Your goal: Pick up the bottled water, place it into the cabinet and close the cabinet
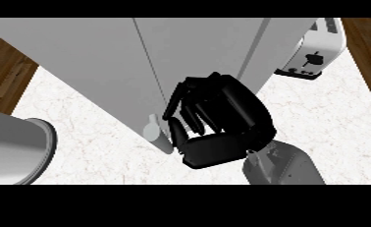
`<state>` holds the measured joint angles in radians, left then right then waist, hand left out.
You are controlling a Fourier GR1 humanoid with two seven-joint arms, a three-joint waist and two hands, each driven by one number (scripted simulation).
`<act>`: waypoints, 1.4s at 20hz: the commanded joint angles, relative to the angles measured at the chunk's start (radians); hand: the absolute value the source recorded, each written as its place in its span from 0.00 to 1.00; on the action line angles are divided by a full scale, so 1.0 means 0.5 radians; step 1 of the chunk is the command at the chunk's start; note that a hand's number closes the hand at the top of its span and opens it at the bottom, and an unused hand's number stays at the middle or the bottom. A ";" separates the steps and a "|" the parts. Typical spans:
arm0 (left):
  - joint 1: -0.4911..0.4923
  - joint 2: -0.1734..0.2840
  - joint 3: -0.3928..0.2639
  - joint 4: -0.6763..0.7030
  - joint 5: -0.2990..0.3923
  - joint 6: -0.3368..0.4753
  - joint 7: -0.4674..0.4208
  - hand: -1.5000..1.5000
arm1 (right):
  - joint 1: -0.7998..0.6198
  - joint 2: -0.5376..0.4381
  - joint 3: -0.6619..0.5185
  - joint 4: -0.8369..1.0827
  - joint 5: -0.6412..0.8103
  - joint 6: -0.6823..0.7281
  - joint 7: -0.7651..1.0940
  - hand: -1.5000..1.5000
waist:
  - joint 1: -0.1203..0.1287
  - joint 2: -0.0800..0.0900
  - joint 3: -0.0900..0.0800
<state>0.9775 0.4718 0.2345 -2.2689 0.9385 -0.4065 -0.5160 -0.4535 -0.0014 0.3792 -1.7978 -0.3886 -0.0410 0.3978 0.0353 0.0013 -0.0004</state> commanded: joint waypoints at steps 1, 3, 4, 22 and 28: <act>0.087 -0.031 0.194 0.034 0.105 -0.123 0.020 0.00 | -0.244 0.003 -0.220 0.290 -0.125 0.137 0.000 1.00 | -0.011 -0.001 0.001; -0.016 -0.042 0.177 0.075 0.123 -0.120 0.071 0.00 | -0.308 -0.032 -0.338 0.410 -0.170 0.218 -0.041 1.00 | -0.031 0.001 0.001; 0.099 -0.105 0.182 0.006 0.092 -0.169 0.080 0.00 | -0.290 -0.047 -0.363 0.434 -0.205 0.273 -0.065 1.00 | -0.024 -0.001 0.002; 0.032 -0.151 0.323 0.005 0.276 -0.295 0.297 0.00 | -0.877 -0.001 -0.586 1.263 -0.289 0.597 -0.174 1.00 | 0.013 0.019 0.000; -0.017 -0.099 0.378 0.039 0.341 -0.278 0.361 0.00 | -0.902 -0.001 -0.483 1.283 -0.347 0.576 -0.225 1.00 | 0.029 0.023 0.000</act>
